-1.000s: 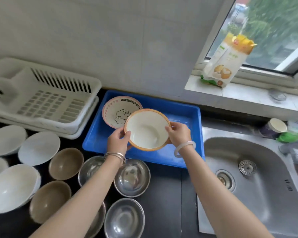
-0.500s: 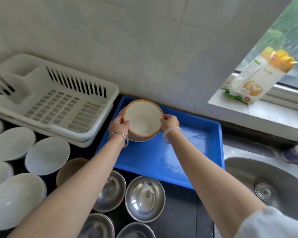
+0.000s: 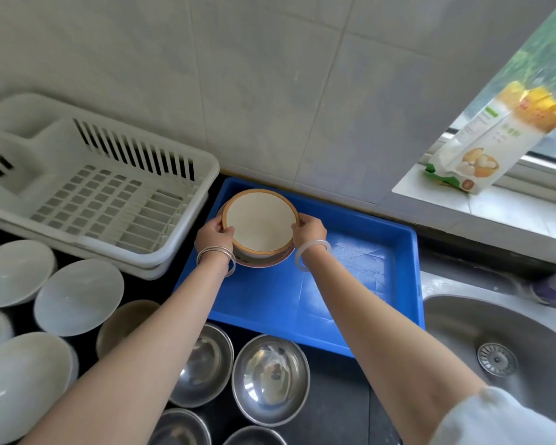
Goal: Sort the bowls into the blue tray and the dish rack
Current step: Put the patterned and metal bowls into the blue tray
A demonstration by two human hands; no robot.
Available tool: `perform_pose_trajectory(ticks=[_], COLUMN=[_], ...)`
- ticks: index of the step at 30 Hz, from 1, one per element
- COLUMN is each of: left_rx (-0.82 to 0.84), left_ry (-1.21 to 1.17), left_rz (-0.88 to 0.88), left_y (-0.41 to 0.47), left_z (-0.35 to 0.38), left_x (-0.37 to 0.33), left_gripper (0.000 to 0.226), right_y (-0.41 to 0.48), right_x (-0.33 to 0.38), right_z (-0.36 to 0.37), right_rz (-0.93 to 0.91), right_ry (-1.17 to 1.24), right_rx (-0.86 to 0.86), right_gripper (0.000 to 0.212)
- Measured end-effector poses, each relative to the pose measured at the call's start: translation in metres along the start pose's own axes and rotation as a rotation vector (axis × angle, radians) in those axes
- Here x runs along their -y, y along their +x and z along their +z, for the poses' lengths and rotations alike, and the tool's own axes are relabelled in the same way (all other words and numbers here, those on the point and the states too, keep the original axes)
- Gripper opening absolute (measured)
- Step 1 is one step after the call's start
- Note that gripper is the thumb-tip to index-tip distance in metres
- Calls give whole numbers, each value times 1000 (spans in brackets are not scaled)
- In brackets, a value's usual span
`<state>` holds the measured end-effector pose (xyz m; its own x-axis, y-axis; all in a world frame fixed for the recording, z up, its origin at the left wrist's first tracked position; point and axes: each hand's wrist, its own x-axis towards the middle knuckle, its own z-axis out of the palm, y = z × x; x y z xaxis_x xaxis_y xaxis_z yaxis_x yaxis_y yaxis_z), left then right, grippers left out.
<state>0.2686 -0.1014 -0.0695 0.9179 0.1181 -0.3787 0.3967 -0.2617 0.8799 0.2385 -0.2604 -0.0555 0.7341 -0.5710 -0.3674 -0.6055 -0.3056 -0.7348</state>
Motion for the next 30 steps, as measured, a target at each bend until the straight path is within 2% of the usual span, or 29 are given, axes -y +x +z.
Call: perform_pose_trajectory(ticks=[8, 12, 18, 24, 27, 30], left_rx=[-10, 12, 86, 150, 166, 204], left_ry=[-10, -30, 1, 103, 138, 283], left_rz=[-18, 1, -21, 3, -54, -102], left_y=[-4, -10, -52, -137, -176, -205], left_z=[1, -2, -20, -49, -62, -72], left_x=[6, 8, 17, 45, 70, 97], left_gripper=[33, 32, 45, 30, 21, 16], right_y=[-10, -20, -43, -100, -133, -162], right_x=[0, -2, -17, -49, -75, -112], right_z=[-2, -8, -27, -53, -59, -58], right_rz=[-79, -62, -113, -175, -149, -87], right_ry=[-23, -4, -23, 8, 12, -93], right_rx=[30, 72, 111, 169, 172, 178], right_gripper=[26, 34, 39, 28, 23, 19])
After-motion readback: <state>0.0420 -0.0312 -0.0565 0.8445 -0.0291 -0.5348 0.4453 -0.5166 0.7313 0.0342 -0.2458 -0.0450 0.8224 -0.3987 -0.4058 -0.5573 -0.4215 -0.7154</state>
